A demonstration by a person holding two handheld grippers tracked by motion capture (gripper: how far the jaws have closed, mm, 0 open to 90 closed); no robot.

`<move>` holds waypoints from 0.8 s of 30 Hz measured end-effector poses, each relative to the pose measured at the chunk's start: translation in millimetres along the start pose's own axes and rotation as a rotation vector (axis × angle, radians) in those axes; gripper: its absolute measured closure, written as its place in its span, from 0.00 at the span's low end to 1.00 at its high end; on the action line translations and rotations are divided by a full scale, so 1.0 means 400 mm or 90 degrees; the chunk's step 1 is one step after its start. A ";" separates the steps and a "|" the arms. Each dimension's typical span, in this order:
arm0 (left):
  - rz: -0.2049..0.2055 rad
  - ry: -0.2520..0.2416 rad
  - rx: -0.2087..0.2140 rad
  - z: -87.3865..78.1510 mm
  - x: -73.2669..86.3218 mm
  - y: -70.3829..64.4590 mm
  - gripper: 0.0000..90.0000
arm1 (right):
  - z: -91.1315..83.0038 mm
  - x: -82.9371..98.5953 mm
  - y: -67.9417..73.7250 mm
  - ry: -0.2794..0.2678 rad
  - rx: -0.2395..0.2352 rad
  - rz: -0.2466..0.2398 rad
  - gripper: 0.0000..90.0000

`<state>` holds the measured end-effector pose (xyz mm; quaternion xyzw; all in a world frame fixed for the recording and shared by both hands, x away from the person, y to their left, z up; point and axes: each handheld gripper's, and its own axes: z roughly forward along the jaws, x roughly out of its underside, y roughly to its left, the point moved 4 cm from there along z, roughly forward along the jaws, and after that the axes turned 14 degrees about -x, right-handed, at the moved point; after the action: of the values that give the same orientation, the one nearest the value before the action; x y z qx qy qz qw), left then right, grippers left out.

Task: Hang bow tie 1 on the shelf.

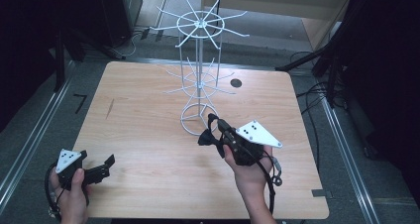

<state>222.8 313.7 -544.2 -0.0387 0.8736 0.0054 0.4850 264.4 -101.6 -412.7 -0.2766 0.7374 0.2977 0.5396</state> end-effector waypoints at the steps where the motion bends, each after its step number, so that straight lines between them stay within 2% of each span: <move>1: 0.001 0.000 0.000 0.000 0.000 0.000 0.00 | -0.001 -0.002 0.000 -0.004 -0.001 0.000 1.00; 6: 0.002 0.000 0.002 -0.001 0.000 0.000 0.00 | -0.005 -0.012 0.001 -0.016 -0.004 0.007 1.00; 24: -0.002 0.000 0.004 0.000 0.000 0.001 0.00 | -0.014 -0.059 0.012 -0.039 -0.014 -0.006 1.00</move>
<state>222.6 313.9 -544.2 -0.0383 0.8734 0.0018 0.4854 263.7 -100.3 -388.1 -0.2768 0.7160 0.3115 0.5601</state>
